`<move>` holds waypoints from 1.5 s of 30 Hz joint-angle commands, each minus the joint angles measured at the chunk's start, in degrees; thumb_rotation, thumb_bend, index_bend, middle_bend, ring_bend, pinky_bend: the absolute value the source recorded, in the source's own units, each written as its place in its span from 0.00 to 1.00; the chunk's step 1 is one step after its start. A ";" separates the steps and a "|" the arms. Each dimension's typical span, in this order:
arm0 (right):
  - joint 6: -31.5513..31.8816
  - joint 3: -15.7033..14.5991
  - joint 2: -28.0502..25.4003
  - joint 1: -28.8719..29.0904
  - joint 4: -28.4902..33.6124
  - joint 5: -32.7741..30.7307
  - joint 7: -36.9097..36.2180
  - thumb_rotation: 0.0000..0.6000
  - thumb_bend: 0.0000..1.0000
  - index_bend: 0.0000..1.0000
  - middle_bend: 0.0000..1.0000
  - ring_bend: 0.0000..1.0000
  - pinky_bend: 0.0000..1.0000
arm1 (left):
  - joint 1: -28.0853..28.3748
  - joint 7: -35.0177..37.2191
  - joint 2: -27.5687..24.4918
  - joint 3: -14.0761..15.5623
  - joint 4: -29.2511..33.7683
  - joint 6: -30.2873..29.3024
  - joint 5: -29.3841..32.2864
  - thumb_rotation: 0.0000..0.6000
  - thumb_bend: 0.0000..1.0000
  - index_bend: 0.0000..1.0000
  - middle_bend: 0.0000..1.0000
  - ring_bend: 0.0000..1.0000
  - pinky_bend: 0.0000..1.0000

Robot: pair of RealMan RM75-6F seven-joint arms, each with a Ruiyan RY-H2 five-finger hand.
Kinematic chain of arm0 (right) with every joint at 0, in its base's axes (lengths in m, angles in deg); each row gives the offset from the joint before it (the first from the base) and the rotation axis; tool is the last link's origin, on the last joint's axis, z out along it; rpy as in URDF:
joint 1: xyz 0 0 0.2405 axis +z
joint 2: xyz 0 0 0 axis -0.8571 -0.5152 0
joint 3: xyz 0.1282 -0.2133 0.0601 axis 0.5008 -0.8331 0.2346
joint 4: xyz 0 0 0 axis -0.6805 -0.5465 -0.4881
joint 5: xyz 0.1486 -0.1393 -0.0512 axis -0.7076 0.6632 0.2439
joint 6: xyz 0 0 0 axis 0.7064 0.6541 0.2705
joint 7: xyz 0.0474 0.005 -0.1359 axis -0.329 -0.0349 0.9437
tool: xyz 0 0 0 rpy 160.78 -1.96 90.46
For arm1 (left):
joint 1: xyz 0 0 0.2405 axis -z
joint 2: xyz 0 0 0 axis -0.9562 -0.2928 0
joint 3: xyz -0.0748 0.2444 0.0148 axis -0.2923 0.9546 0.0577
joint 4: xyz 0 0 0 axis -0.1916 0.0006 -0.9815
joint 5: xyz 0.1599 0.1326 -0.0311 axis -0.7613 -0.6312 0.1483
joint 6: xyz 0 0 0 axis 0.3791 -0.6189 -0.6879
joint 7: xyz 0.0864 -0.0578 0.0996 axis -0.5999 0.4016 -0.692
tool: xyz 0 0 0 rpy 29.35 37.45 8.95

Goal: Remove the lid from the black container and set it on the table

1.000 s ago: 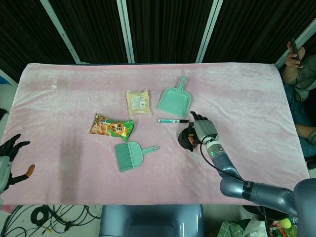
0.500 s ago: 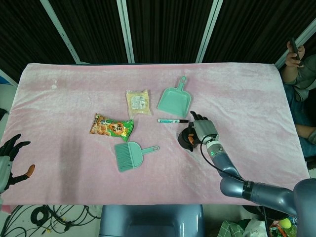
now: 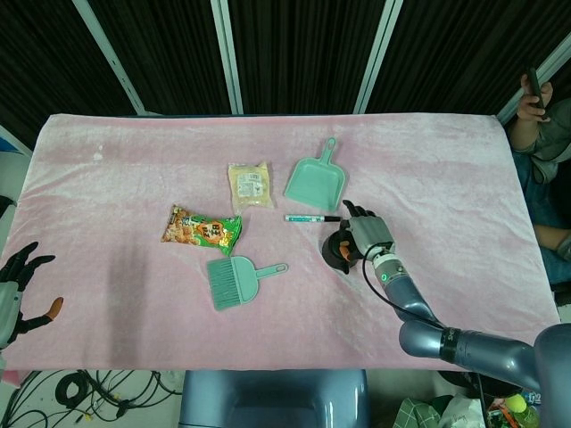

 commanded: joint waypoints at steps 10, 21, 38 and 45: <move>1.12 1.49 -2.90 -0.91 3.10 1.88 -2.16 1.00 0.34 0.61 0.00 0.09 0.14 | 0.01 -0.04 -0.01 0.01 0.03 0.05 0.06 1.00 0.34 0.20 0.02 0.00 0.16; 3.65 -0.57 -13.76 -4.79 11.43 3.28 -1.72 1.00 0.34 0.61 0.00 0.09 0.14 | -0.05 -0.25 0.04 0.02 0.06 -0.20 -0.13 1.00 0.34 0.20 0.02 0.00 0.16; 7.06 -9.33 -15.18 -15.09 14.32 14.19 -6.10 1.00 0.34 0.61 0.00 0.09 0.14 | -0.07 -0.51 0.08 -0.01 0.28 -0.19 0.09 1.00 0.34 0.20 0.02 0.00 0.16; 6.53 -9.49 -10.62 -16.77 8.98 16.56 -9.39 1.00 0.34 0.61 0.00 0.09 0.14 | -0.04 -0.44 0.00 0.02 0.27 0.01 0.21 1.00 0.34 0.20 0.02 0.00 0.16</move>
